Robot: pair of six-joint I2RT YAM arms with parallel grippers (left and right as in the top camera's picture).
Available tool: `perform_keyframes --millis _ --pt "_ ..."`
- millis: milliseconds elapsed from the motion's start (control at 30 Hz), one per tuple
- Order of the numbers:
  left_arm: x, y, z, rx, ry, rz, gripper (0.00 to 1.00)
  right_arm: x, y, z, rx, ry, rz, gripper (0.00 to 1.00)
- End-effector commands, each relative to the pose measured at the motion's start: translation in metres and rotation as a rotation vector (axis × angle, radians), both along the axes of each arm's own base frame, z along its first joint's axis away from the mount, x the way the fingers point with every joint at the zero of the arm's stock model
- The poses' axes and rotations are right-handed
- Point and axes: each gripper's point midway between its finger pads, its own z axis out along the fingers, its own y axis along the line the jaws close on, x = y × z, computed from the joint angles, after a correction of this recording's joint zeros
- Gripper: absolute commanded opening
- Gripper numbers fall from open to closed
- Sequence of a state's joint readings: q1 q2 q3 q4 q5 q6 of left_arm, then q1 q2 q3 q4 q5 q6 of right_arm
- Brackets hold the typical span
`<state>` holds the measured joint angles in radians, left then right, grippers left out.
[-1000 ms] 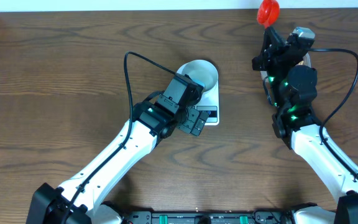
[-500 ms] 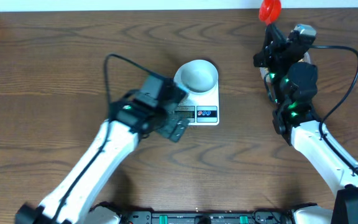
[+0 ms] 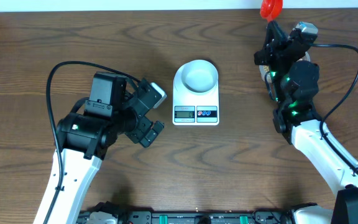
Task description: Scoop item into bowl and weigh 50g on scale
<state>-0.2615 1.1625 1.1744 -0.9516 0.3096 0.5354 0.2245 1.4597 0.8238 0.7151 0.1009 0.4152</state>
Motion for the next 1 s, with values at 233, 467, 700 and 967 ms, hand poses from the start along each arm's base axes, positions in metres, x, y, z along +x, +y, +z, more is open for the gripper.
perform_keyframes --millis 233,467,700,967 --pt "-0.011 -0.009 0.006 -0.029 -0.002 -0.125 0.98 0.003 -0.003 0.017 -0.005 -0.037 -0.007 0.01" --pt "-0.013 -0.004 0.021 -0.086 -0.069 -0.267 0.98 0.003 -0.002 0.017 -0.006 -0.037 -0.002 0.01" --pt "-0.007 -0.005 0.024 -0.095 -0.114 -0.310 0.98 0.000 0.014 0.017 -0.015 -0.040 0.092 0.01" --pt "0.001 -0.005 0.015 -0.097 -0.086 -0.306 0.98 -0.001 0.016 0.017 -0.015 -0.040 0.102 0.01"
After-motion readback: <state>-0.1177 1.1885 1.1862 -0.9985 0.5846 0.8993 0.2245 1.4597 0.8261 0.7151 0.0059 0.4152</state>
